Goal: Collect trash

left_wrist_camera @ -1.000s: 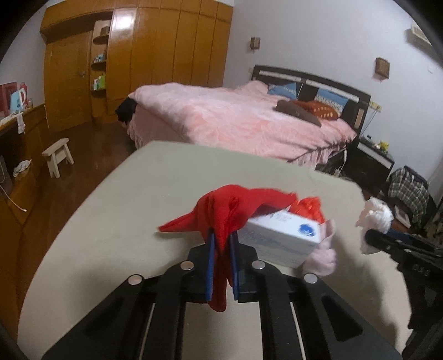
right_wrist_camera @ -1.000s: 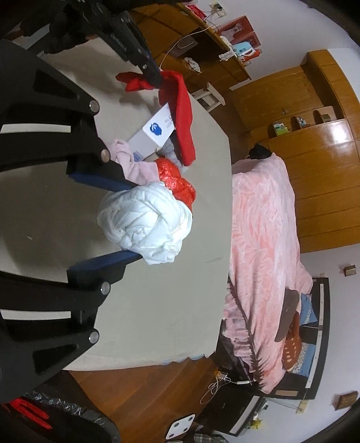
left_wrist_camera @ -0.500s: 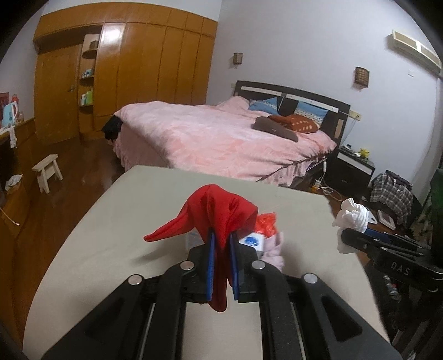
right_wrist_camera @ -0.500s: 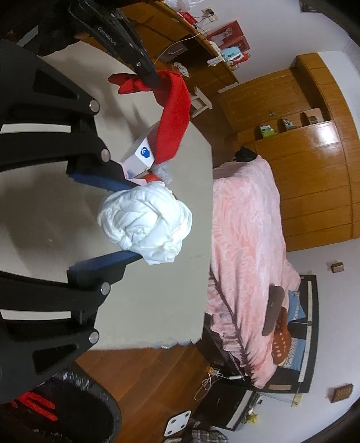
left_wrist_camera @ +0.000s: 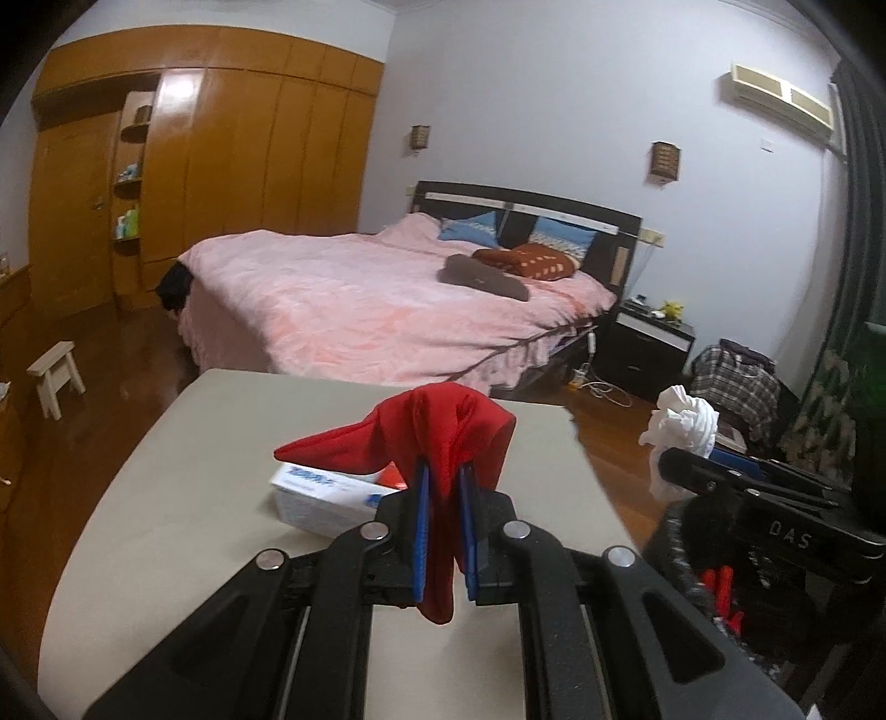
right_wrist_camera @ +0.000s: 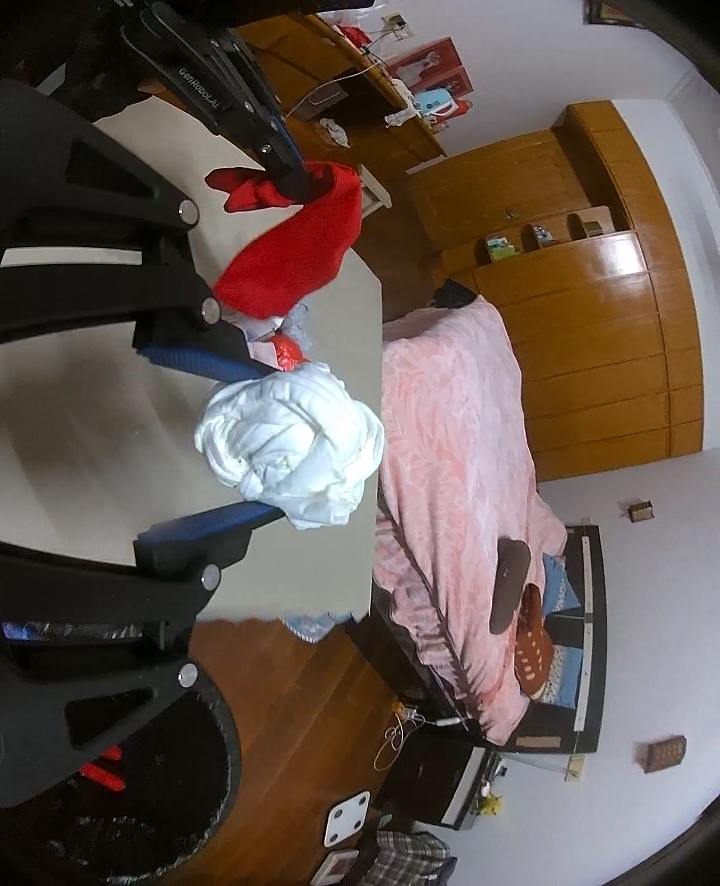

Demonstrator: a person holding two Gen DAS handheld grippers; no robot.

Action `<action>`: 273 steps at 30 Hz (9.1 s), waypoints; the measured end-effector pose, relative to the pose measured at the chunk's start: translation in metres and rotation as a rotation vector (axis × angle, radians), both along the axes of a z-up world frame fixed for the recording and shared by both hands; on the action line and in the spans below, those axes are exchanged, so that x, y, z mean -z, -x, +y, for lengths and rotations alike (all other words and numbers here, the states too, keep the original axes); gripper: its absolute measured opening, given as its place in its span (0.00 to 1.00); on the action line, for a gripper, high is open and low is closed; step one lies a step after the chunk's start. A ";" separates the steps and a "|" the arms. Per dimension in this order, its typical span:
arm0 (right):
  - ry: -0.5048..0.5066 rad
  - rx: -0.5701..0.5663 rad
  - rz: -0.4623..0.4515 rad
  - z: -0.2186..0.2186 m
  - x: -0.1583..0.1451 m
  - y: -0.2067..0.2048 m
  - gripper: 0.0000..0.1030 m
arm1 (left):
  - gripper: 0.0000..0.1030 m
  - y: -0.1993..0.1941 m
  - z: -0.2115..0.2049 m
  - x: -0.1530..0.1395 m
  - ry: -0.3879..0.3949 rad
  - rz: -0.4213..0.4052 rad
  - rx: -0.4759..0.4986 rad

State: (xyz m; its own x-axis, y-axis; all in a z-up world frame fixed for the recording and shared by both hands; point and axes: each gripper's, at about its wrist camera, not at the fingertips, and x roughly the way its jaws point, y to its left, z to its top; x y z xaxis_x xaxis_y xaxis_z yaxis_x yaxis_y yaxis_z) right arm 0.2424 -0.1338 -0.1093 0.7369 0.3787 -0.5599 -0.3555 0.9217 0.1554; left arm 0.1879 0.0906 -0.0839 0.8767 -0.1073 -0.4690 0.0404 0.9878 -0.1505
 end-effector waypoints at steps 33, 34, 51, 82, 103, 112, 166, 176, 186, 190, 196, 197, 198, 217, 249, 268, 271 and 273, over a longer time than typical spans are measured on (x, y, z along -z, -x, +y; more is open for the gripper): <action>0.042 0.250 -0.038 -0.146 -0.017 0.070 0.41 | 0.10 0.012 -0.162 -0.014 -0.010 -0.025 0.313; 0.042 0.261 -0.037 -0.152 -0.017 0.072 0.41 | 0.10 0.011 -0.169 -0.015 -0.009 -0.027 0.326; 0.049 0.431 -0.013 -0.231 0.003 0.089 0.41 | 0.10 -0.003 -0.253 0.000 -0.006 -0.004 0.497; 0.115 0.557 0.057 -0.254 0.046 0.092 0.89 | 0.62 -0.025 -0.268 0.047 -0.025 0.109 0.556; 0.052 0.346 0.034 -0.155 0.026 0.053 0.95 | 0.87 -0.007 -0.124 0.034 -0.091 0.066 0.199; 0.040 0.238 0.023 -0.080 0.027 0.013 0.95 | 0.87 -0.017 -0.047 0.045 -0.100 0.084 0.004; 0.062 -0.101 0.247 0.121 0.122 -0.068 0.45 | 0.87 -0.039 0.103 0.094 -0.085 0.148 -0.230; 0.071 -0.014 0.224 0.065 0.112 -0.071 0.45 | 0.87 -0.074 0.045 0.097 -0.064 0.167 -0.139; 0.051 0.010 0.225 0.047 0.114 -0.078 0.45 | 0.87 -0.106 0.032 0.111 -0.074 0.239 -0.164; 0.047 0.002 0.223 0.051 0.113 -0.078 0.45 | 0.87 -0.105 0.040 0.115 -0.078 0.263 -0.194; 0.055 -0.008 0.220 0.060 0.112 -0.077 0.45 | 0.87 -0.092 0.056 0.117 -0.065 0.273 -0.215; 0.056 -0.009 0.219 0.061 0.112 -0.077 0.45 | 0.87 -0.087 0.058 0.117 -0.067 0.273 -0.219; 0.059 -0.011 0.220 0.063 0.112 -0.077 0.45 | 0.87 -0.084 0.061 0.117 -0.068 0.274 -0.228; 0.083 -0.025 0.210 0.076 0.109 -0.077 0.45 | 0.87 -0.076 0.084 0.110 -0.016 0.246 -0.266; 0.092 -0.027 0.191 0.076 0.103 -0.079 0.45 | 0.33 -0.102 0.108 0.130 0.059 0.334 -0.290; 0.048 -0.032 0.105 0.062 0.055 -0.054 0.45 | 0.28 -0.066 0.068 0.075 0.006 0.238 -0.209; 0.036 -0.028 0.095 0.057 0.044 -0.047 0.45 | 0.28 -0.060 0.060 0.067 0.009 0.231 -0.198; 0.026 -0.023 0.085 0.051 0.036 -0.040 0.45 | 0.28 -0.055 0.053 0.060 0.009 0.221 -0.187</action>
